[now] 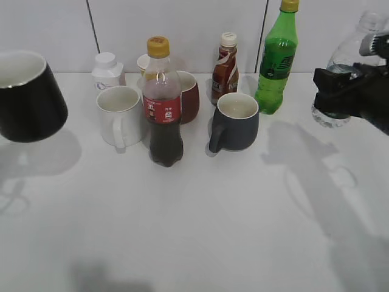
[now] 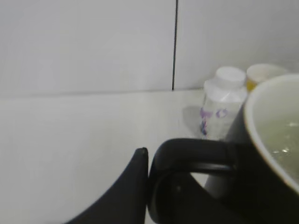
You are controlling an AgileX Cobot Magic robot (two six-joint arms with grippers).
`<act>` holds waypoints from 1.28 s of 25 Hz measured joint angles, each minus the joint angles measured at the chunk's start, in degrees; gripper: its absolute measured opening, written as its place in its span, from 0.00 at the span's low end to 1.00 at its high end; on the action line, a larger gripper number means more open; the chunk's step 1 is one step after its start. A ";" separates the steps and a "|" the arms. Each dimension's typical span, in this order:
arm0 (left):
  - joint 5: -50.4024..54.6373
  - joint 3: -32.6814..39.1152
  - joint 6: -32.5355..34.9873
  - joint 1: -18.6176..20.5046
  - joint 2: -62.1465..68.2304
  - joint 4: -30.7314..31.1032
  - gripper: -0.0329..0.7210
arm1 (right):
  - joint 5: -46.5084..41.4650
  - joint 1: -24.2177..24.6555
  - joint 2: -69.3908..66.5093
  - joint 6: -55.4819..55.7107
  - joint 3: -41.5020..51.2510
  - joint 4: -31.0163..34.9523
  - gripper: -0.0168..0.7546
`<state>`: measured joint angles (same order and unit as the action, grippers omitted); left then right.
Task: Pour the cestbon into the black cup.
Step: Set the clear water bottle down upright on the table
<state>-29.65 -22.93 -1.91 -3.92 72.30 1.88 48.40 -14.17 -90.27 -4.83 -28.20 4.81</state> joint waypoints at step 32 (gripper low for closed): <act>-39.70 2.79 -0.66 0.27 43.27 -1.88 0.11 | 12.09 0.06 -22.89 4.01 -0.16 1.00 0.67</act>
<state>-69.35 -20.13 -2.57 -3.64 115.56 0.00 60.49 -14.11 -113.16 -0.81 -28.36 5.81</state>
